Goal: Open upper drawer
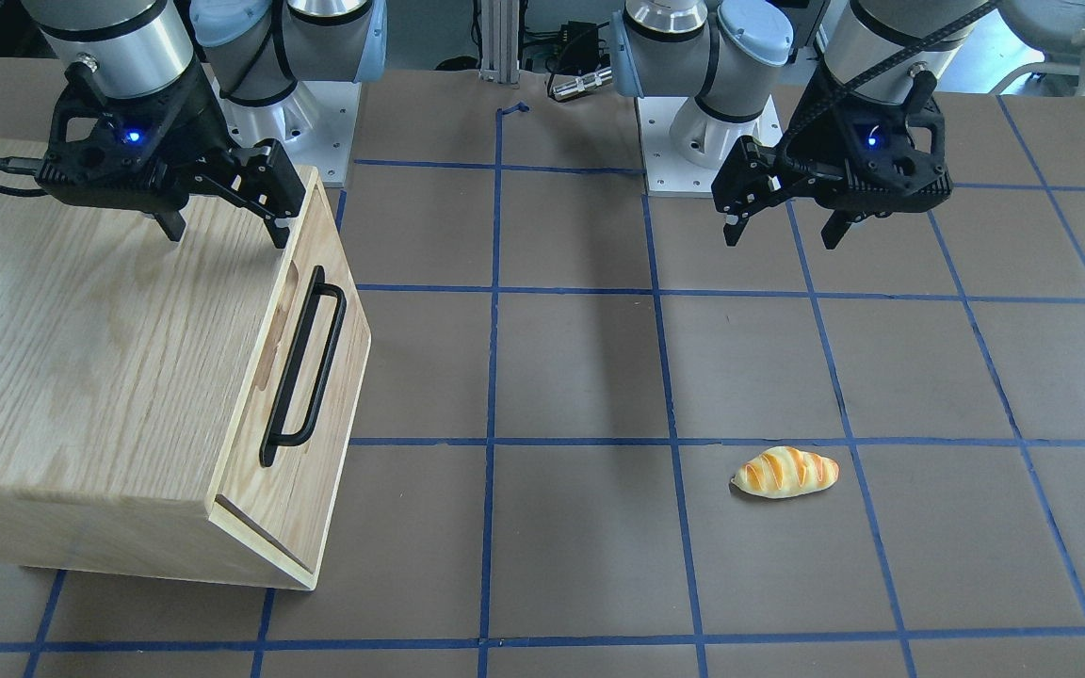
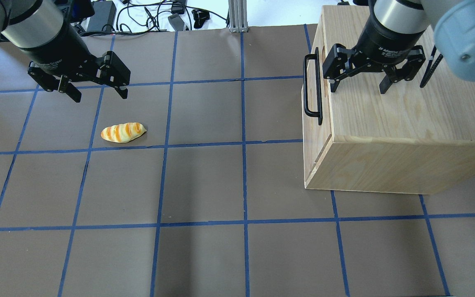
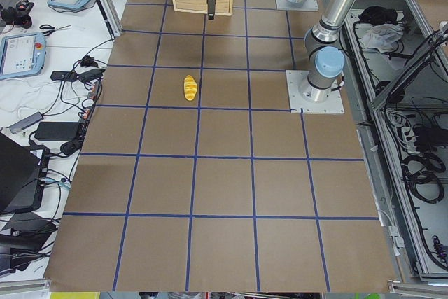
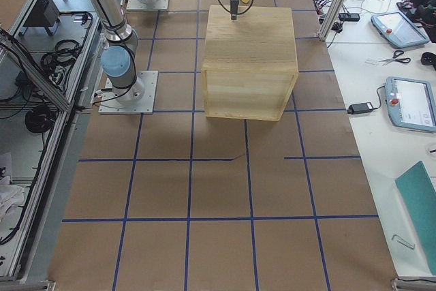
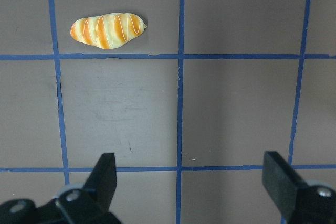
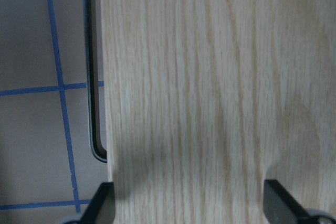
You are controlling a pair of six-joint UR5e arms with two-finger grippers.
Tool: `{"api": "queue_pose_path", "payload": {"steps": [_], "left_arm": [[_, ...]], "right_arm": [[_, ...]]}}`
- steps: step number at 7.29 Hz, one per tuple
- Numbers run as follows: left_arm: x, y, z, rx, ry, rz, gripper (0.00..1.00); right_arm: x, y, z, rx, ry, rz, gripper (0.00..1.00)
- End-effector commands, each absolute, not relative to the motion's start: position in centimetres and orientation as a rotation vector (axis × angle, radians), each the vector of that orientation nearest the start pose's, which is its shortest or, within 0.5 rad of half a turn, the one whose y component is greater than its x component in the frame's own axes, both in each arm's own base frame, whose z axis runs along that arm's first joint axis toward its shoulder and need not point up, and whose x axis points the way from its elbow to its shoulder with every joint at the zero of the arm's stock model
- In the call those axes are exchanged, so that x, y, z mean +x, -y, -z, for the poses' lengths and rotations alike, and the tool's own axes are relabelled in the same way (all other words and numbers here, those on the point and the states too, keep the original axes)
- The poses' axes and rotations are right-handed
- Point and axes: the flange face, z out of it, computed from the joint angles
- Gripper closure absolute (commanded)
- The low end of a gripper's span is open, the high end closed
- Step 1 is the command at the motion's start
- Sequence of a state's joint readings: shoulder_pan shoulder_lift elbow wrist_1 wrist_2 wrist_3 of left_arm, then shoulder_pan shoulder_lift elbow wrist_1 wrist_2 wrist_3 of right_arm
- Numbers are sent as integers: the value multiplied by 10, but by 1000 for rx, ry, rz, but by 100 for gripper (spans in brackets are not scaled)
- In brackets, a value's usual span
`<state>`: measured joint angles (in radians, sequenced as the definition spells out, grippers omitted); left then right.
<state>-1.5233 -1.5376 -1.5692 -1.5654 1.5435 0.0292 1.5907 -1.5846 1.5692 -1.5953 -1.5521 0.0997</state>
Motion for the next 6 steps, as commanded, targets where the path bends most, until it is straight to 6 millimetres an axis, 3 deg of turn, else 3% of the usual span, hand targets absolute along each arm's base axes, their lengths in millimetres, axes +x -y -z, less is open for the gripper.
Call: {"api": "queue_pose_path", "payload": {"steps": [1,6], "left_arm": [[-113,486,-504,-28,-3168,62,0],[-116,487,-504,-45,-3170,67,0]], "right_arm": [[144,487,-498,126,-3118,60,0],[145,487,-498,124,-3118,60,0]]}}
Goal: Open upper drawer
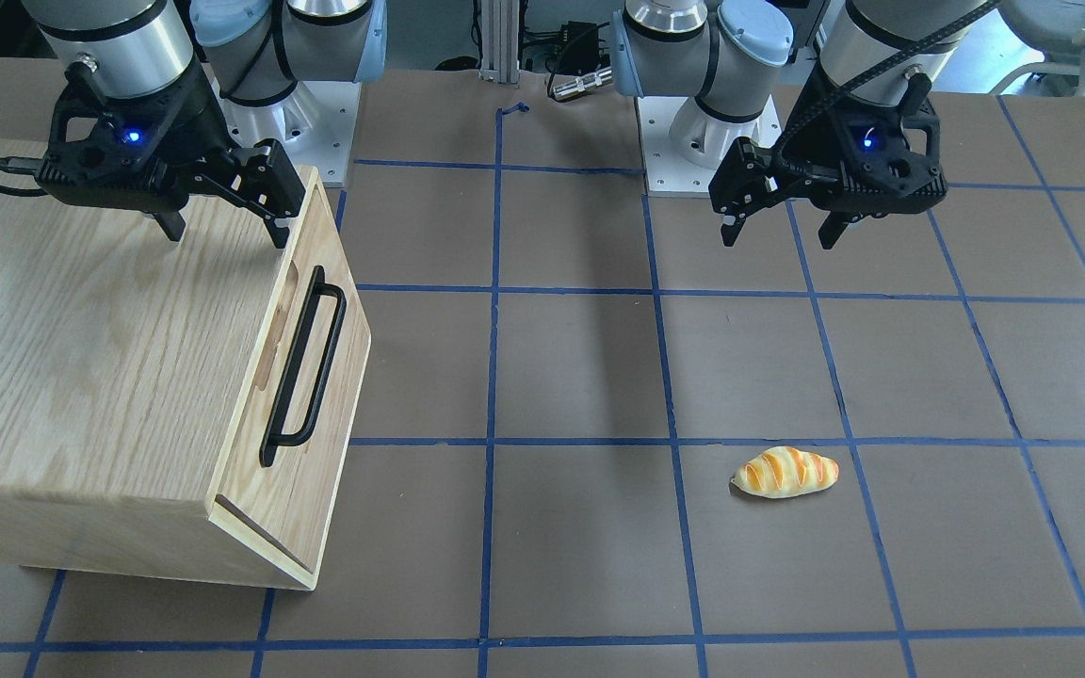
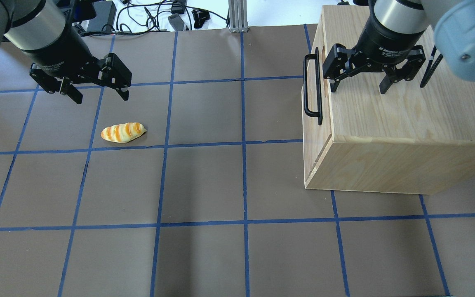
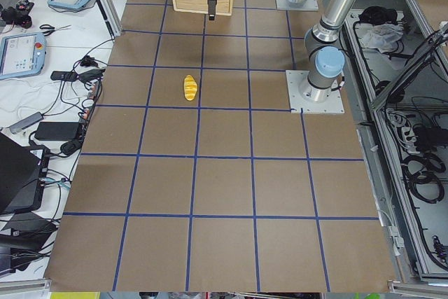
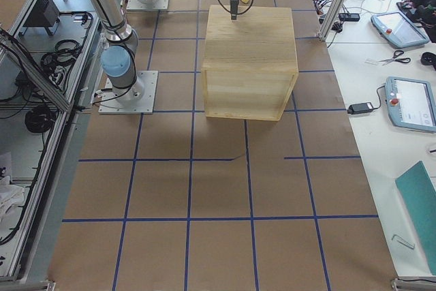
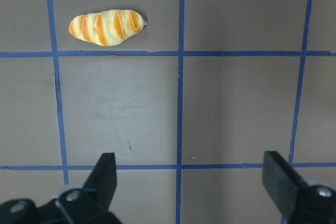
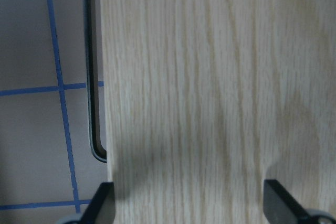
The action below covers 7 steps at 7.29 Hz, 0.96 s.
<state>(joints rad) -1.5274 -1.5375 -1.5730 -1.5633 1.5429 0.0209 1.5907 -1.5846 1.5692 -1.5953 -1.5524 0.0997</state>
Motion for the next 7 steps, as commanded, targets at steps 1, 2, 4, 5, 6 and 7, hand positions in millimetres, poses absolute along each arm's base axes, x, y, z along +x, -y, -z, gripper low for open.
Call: {"api": "queue_pose_path", "payload": {"steps": [1,2,4,5,6,7], "left_arm": [[-114,488,-505,-50,-3167,72,0],[-111,491,-504,-60,-3168,70,0],[-105,493,-516,-69,-3157,115,0],[-93,496,-515,-110,-3163,112,0],[-86,500,-515,-132,-3163,117,0],[-87,505,-517,-127,-3179,178,0]], "right_arm": [[145,487,-498,124,-3116,60,0],[145,487,-498,124,-3116,60,0],[145,487,-498,124,-3118,60,0],[145,487,-498,124,-3116,60,0],[145,487,-498,124,-3116,60,0],[145,487,-498,124,-3116,60,0]]}}
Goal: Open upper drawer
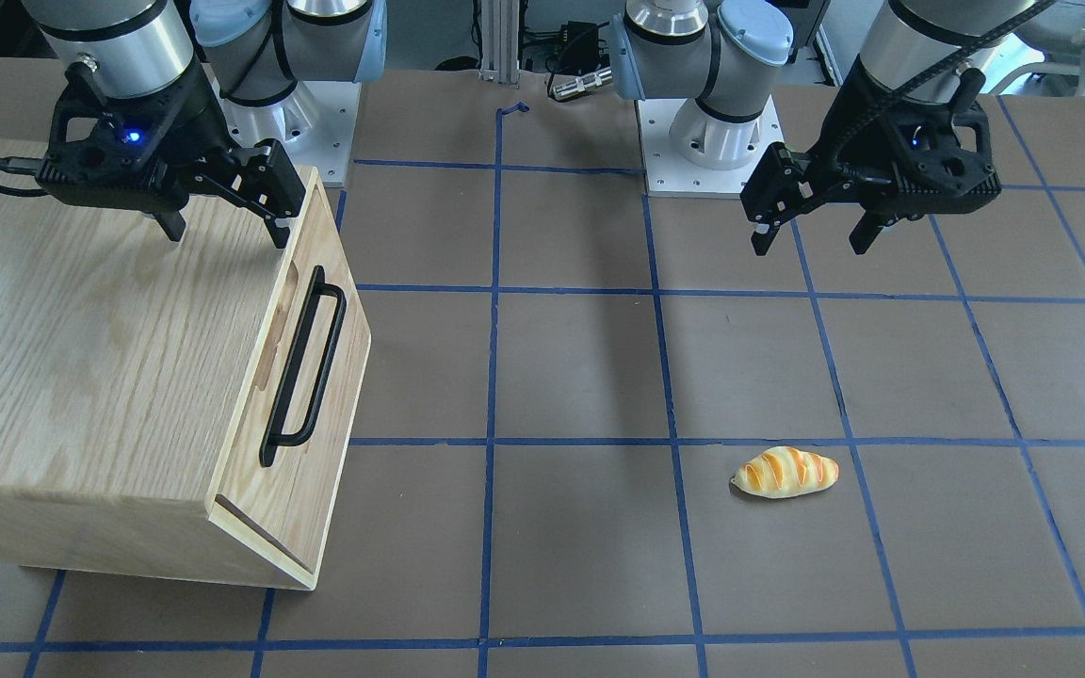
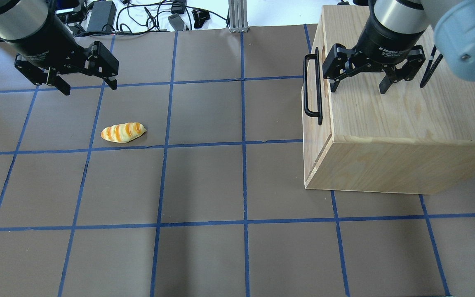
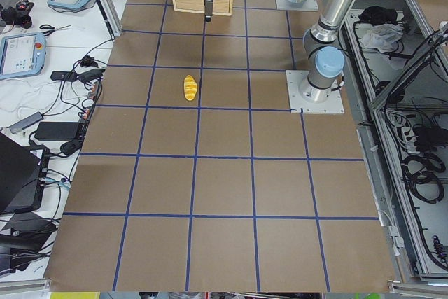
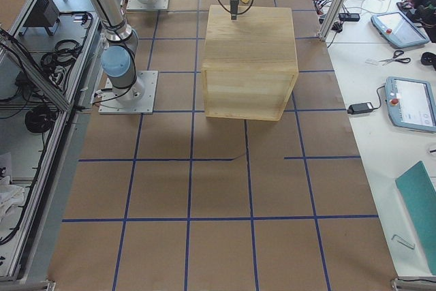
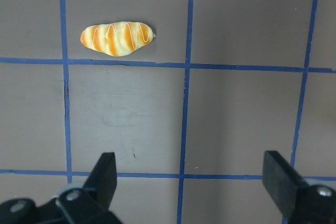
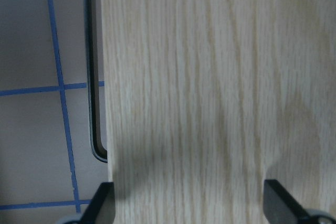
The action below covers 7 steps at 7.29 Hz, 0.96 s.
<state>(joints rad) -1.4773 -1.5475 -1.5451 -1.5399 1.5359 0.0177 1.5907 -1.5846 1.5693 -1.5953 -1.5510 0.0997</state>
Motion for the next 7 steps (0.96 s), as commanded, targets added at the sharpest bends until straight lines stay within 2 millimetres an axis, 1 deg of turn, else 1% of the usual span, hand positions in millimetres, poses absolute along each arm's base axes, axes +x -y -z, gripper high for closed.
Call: {"api": "queue_pose_path", "payload": {"steps": [1,3,4,5,6,7], "left_arm": [[-86,508,-519,-114,-3180,213,0],[-93,515,-502,-117,-3195,170,0],[-104,522,-498,-100,-3270,195,0],[-117,536,-500,-79,-3287,331,0],[-139,538,-499,-120,-3295,355,0],[-170,539,-492,-180,-3311,355,0]], "right_arm": [[145,487,-498,124,-3118,60,0],[145,487,-498,124,-3118,60,0],[145,487,-498,124,-3116,60,0],[145,487,-498,124,-3118,60,0],[145,487,-498,124,-3118,60,0],[145,487,-498,124,-3118,60,0]]}}
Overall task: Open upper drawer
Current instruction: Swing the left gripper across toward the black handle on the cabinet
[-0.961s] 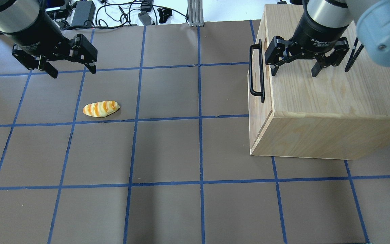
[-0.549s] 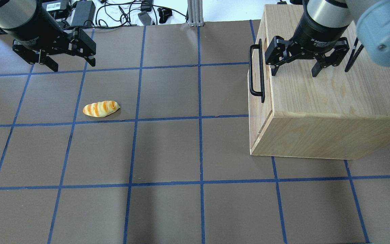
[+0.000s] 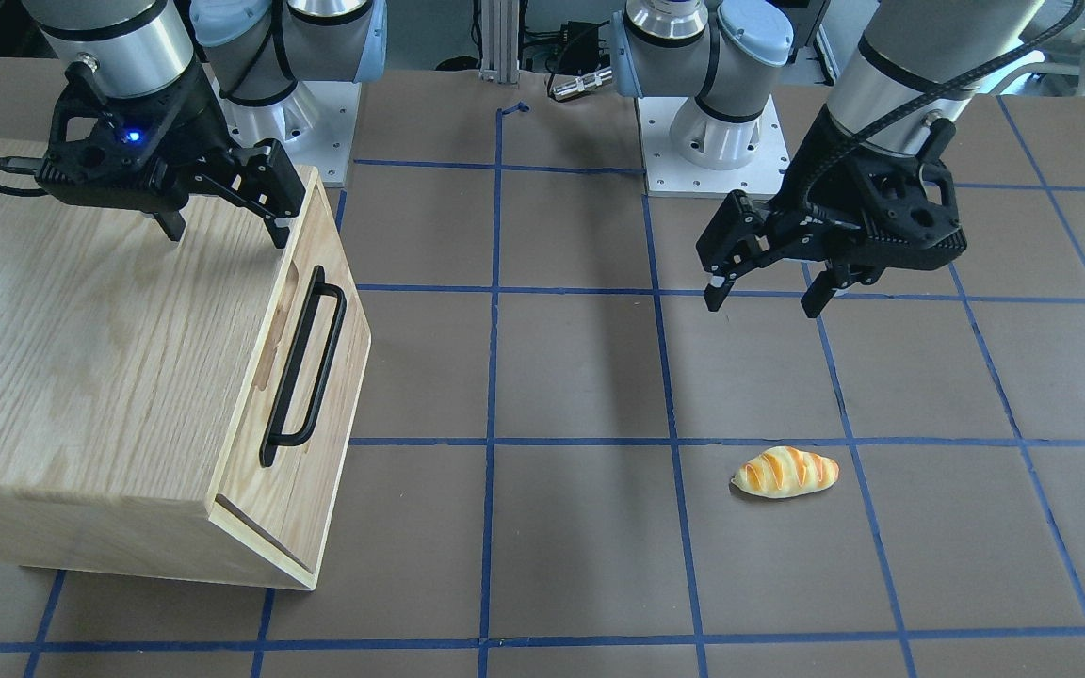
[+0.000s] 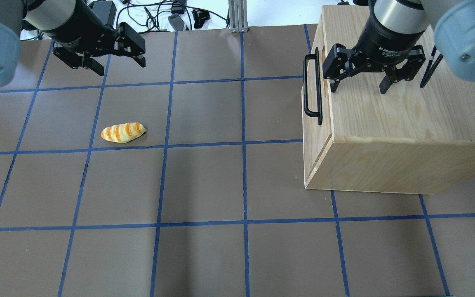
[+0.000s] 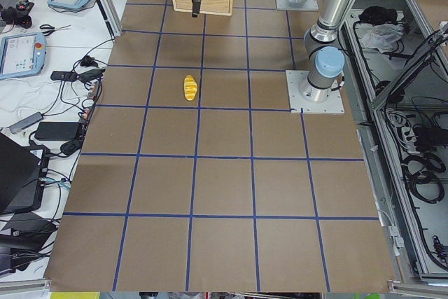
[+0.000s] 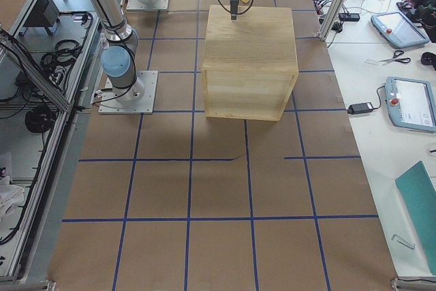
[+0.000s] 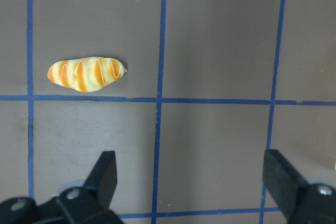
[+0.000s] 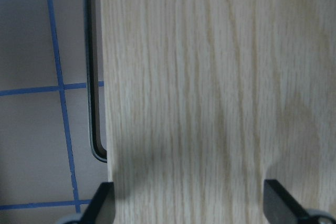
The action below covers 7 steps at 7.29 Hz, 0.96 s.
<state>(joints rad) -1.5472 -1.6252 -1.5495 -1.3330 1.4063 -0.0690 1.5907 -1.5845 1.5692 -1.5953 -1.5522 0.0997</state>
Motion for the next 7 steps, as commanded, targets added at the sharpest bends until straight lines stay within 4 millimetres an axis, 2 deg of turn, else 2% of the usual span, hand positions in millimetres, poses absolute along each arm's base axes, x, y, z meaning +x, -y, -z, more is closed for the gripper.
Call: {"api": "queue_pose_path", "payload": {"steps": [1,2,4,6,7], "left_arm": [[-204,539,-485,-208,-3324,378,0],[-233,537,-476,-200,-3335,378,0],[-270,538,-461,-323,-3357,386,0],[-303,537,-445,-260,-3377,405,0],[-321,537,-436,-281,-3390,417,0]], "right_arm": [[145,487,-498,124,-3118,60,0],[145,487,-498,124,-3116,60,0],[144,487,-498,126,-3116,60,0],[145,487,-498,124,-3116,60,0],[145,487,-498,124,-3118,60,0]]}}
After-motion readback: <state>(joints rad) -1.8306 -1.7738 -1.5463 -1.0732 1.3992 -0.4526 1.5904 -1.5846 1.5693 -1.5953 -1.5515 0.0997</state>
